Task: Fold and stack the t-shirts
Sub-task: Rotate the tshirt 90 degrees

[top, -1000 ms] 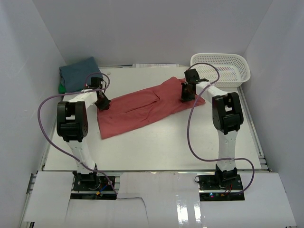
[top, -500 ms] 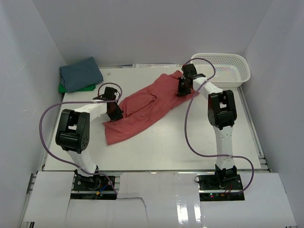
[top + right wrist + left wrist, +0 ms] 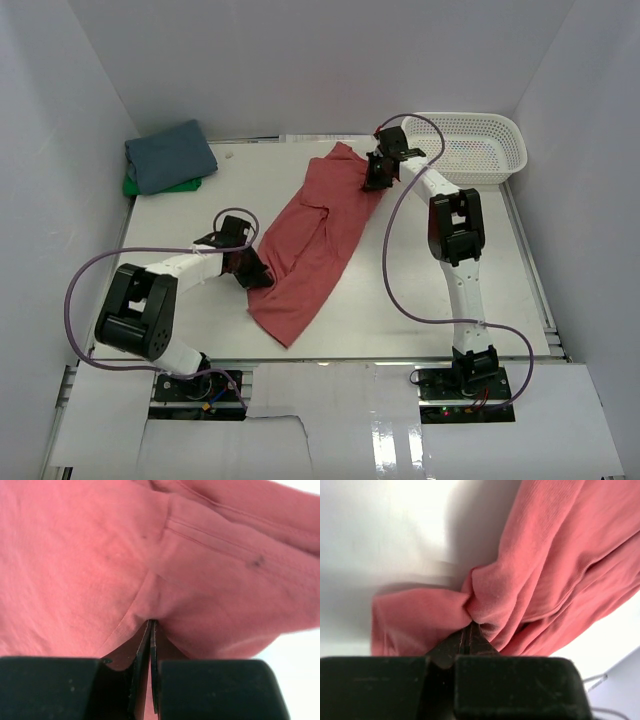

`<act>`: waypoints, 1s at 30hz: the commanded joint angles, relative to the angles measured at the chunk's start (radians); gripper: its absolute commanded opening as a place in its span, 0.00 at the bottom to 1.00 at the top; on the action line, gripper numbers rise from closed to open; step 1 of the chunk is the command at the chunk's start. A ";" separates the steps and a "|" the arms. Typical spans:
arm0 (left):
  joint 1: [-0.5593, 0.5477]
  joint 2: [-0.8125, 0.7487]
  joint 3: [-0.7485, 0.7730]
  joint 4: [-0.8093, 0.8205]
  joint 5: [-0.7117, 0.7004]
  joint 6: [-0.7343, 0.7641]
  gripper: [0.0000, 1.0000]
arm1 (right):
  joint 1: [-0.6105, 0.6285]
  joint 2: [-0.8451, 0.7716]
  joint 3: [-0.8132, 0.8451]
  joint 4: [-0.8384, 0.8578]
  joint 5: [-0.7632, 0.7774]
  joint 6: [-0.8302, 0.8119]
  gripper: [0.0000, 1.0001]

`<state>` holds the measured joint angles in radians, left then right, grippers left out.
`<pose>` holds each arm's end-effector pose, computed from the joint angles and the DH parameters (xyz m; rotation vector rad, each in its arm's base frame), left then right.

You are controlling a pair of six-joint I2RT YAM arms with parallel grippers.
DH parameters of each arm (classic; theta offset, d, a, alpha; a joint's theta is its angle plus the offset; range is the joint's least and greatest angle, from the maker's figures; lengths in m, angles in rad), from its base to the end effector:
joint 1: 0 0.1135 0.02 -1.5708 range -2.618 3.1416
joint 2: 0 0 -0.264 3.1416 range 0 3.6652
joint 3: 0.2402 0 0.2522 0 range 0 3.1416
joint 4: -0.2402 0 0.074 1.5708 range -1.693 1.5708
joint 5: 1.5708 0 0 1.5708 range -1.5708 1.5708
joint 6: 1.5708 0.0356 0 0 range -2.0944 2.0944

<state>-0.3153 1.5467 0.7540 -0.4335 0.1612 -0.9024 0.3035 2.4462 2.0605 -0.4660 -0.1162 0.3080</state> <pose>0.2503 -0.0877 0.1423 -0.8033 2.7989 -0.4827 0.5182 0.1666 0.1638 -0.0482 2.4579 0.4144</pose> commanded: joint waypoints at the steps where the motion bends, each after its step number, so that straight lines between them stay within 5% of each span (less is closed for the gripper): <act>1: -0.042 0.006 -0.165 -0.260 0.006 -0.004 0.00 | 0.006 0.082 0.068 -0.028 -0.022 0.002 0.08; 16: -0.269 -0.175 -0.301 -0.286 0.112 -0.181 0.00 | 0.006 0.184 0.165 0.101 -0.169 0.075 0.08; 30: -0.412 -0.138 -0.177 -0.264 0.178 -0.282 0.00 | 0.006 0.234 0.228 0.173 -0.249 0.131 0.08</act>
<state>-0.6987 1.3914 0.5720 -0.5888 0.3965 -1.1568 0.3145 2.6289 2.2631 -0.3176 -0.3832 0.4381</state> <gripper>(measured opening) 0.033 0.078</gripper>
